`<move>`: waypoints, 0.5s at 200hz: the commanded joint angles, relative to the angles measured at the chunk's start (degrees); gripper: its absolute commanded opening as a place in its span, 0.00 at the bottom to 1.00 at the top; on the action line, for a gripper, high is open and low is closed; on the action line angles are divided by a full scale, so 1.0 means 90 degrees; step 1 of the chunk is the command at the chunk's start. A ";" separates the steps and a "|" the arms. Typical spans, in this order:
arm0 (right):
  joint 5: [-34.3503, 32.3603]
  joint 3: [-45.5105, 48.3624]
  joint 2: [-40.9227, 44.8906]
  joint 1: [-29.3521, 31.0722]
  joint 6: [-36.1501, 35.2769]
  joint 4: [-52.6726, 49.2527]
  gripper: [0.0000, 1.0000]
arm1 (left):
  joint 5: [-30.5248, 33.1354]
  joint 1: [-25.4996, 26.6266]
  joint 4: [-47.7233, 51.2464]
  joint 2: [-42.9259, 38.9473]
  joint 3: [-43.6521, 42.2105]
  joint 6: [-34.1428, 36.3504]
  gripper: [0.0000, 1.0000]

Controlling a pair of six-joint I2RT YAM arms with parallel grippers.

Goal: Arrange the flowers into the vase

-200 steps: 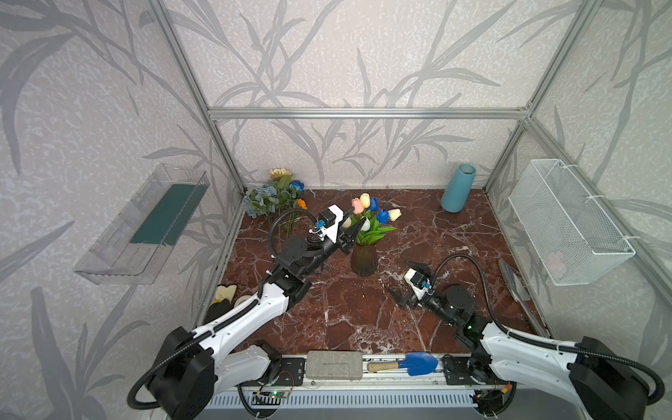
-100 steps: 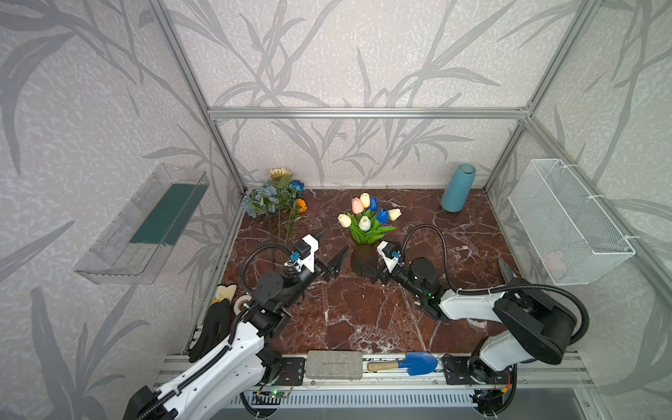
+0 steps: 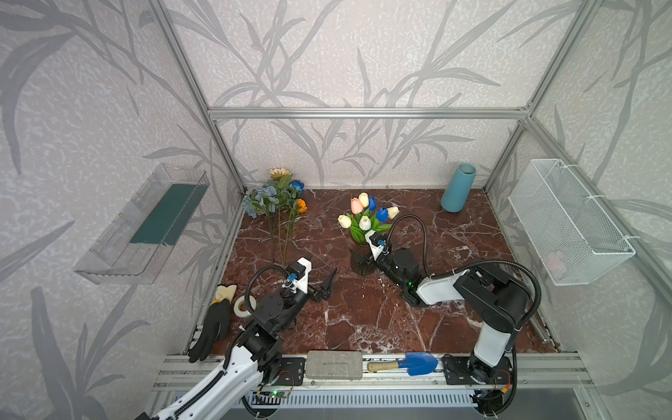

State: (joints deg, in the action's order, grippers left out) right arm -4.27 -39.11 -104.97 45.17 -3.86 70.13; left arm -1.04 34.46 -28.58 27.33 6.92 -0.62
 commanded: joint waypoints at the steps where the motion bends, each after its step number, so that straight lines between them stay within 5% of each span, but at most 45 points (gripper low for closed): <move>1: -0.0238 -0.0106 -0.0150 -0.0009 0.0002 0.0725 0.82 | 0.0263 0.0013 0.0268 -0.0117 -0.0105 0.0251 0.91; 100: -0.0206 -0.0266 -0.0196 -0.0009 -0.0594 0.0255 0.48 | 0.0699 0.0018 0.1465 -0.0883 0.0017 0.0240 0.96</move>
State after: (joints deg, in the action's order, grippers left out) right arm -4.93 -39.57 -106.08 45.23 -5.02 72.31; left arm 3.22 34.46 -21.52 21.15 5.43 1.10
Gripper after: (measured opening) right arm 0.664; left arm 0.956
